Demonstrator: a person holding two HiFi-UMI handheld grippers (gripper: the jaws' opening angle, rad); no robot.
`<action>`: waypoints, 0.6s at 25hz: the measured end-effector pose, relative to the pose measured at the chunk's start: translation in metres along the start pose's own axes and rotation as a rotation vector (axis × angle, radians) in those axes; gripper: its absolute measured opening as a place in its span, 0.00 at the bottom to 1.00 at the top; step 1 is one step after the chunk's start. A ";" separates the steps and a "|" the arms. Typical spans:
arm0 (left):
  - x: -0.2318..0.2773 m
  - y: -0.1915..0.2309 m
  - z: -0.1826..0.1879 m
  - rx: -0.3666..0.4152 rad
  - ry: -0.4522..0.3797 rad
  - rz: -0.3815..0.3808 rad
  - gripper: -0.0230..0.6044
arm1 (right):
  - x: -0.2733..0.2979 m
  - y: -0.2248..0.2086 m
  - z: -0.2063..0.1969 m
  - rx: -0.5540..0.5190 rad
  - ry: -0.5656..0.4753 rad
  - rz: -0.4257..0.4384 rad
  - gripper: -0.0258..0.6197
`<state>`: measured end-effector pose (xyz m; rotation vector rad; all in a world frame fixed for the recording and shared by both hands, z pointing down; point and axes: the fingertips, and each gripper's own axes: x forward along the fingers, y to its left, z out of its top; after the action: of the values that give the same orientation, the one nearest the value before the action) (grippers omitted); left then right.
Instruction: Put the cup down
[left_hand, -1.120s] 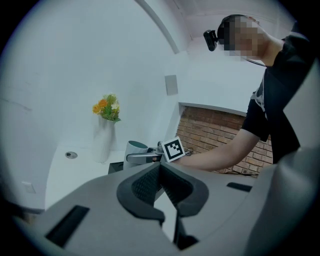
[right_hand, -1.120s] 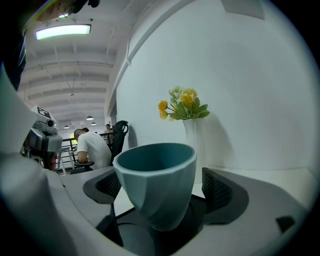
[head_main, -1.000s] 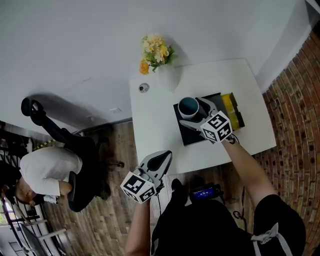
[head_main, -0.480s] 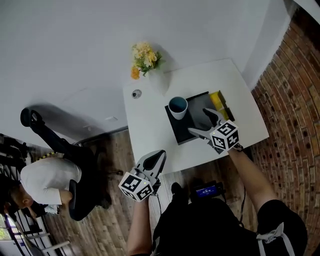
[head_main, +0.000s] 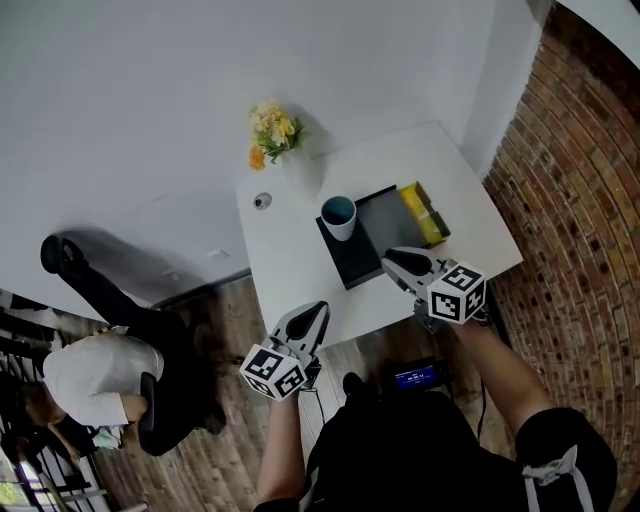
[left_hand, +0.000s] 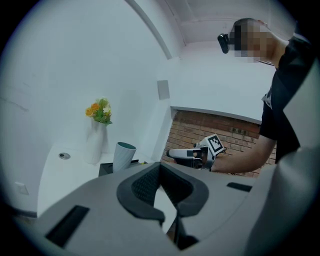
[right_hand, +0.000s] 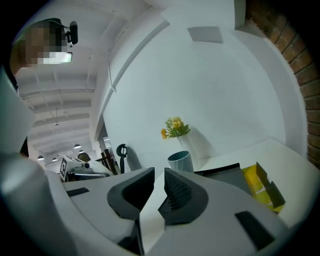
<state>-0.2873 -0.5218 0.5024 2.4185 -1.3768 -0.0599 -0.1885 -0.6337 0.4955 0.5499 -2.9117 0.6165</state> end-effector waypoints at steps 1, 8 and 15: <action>0.001 -0.002 -0.001 0.000 0.000 -0.006 0.05 | -0.003 0.006 0.002 0.014 -0.007 0.001 0.15; 0.009 -0.019 -0.001 0.002 -0.007 -0.062 0.05 | -0.016 0.042 0.004 0.125 -0.052 0.054 0.06; 0.013 -0.034 0.008 0.008 -0.035 -0.118 0.05 | -0.030 0.056 0.005 0.173 -0.080 0.082 0.06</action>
<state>-0.2545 -0.5195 0.4853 2.5143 -1.2497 -0.1275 -0.1817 -0.5787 0.4645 0.4855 -2.9864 0.8838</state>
